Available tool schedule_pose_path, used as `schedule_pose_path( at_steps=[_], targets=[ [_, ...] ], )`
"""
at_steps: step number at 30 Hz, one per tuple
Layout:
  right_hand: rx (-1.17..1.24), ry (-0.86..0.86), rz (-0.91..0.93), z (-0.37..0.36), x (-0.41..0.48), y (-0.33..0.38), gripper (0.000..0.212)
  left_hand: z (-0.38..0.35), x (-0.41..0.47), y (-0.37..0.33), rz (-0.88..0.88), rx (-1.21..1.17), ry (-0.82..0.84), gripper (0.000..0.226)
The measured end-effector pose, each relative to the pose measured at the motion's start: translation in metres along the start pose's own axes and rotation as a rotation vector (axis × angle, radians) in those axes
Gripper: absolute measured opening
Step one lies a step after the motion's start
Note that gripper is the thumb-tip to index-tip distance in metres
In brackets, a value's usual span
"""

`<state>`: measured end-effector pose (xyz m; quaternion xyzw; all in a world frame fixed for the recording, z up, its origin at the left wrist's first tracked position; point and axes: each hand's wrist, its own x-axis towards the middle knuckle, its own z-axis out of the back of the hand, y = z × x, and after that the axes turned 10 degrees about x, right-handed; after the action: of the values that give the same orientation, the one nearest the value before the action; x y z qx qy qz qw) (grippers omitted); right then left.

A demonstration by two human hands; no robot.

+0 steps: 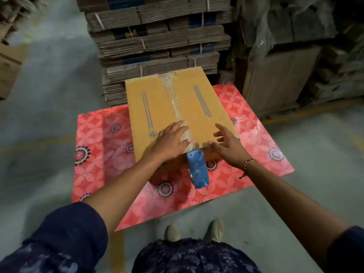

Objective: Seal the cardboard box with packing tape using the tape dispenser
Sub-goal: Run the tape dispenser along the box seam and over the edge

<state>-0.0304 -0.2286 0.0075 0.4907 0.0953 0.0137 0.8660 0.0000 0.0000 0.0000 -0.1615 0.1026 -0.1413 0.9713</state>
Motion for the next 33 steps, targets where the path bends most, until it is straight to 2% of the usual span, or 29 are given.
schedule_pose_path(
  at_steps=[3,5,9,12,16,21,27,33],
  targets=[
    [0.006,-0.021,-0.050,-0.013,-0.010,-0.011,0.078,-0.006,0.003,0.008,-0.098,0.101,0.044,0.060],
    [-0.027,-0.045,-0.079,-0.024,-0.018,-0.020,0.084,-0.012,0.004,0.011,-0.166,0.150,0.094,0.069],
    [-0.027,-0.152,-0.095,-0.047,-0.037,-0.031,0.081,-0.024,0.004,0.018,-0.333,0.327,0.167,0.093],
    [-0.024,-0.101,-0.159,-0.068,-0.050,-0.037,0.097,-0.032,0.003,0.026,-0.429,0.485,0.205,0.106],
    [-0.034,-0.029,-0.225,-0.089,-0.055,-0.043,0.110,-0.039,0.003,0.033,-0.452,0.572,0.136,0.111],
    [-0.026,-0.027,-0.254,-0.108,-0.053,-0.043,0.099,-0.042,0.001,0.034,-0.447,0.575,0.082,0.107],
    [0.036,-0.105,-0.155,-0.098,-0.073,-0.036,0.082,-0.042,0.008,0.042,-0.486,0.550,0.055,0.099],
    [0.065,-0.140,-0.135,-0.101,-0.078,-0.030,0.073,-0.046,0.009,0.044,-0.467,0.511,0.044,0.095]
  ],
)
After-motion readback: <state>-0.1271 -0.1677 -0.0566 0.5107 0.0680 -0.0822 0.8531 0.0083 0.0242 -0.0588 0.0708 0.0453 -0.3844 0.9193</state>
